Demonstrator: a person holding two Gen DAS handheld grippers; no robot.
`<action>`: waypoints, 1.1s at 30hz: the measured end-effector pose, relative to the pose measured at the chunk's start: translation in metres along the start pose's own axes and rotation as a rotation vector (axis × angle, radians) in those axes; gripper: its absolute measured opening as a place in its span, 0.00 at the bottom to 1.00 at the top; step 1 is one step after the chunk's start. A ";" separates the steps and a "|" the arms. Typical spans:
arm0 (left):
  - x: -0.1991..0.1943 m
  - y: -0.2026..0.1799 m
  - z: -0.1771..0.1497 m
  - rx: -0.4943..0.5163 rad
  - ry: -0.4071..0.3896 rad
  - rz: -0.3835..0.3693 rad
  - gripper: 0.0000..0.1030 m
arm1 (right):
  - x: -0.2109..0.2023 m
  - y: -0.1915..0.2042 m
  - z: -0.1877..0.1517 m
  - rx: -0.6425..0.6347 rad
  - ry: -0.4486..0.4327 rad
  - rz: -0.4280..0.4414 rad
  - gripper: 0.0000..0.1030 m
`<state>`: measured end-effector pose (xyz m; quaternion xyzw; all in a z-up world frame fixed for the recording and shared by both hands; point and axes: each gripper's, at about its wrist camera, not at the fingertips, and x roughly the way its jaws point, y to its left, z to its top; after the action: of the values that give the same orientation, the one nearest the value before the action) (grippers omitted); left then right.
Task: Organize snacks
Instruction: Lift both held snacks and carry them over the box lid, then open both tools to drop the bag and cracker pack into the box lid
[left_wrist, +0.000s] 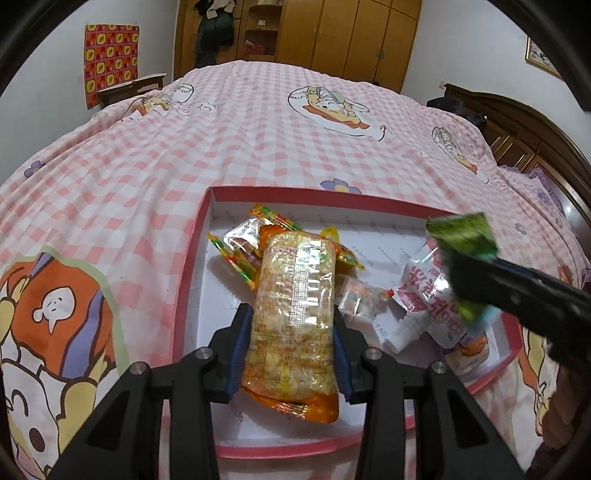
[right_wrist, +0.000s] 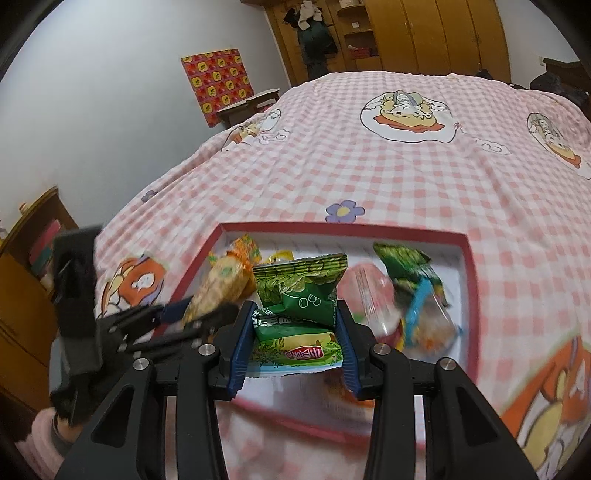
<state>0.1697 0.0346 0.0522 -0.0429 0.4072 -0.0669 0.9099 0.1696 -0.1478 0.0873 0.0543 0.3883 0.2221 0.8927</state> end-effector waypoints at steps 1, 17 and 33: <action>0.000 0.000 0.000 0.001 -0.001 0.000 0.40 | 0.003 -0.001 0.002 0.005 0.001 0.001 0.41; 0.005 -0.003 -0.002 0.016 -0.005 0.004 0.41 | 0.048 -0.004 0.012 -0.012 -0.035 -0.075 0.41; -0.019 -0.009 -0.003 0.020 -0.038 -0.029 0.56 | 0.030 -0.001 0.012 0.015 -0.097 -0.037 0.62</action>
<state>0.1541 0.0282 0.0653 -0.0410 0.3884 -0.0831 0.9168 0.1964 -0.1347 0.0752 0.0644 0.3471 0.2000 0.9140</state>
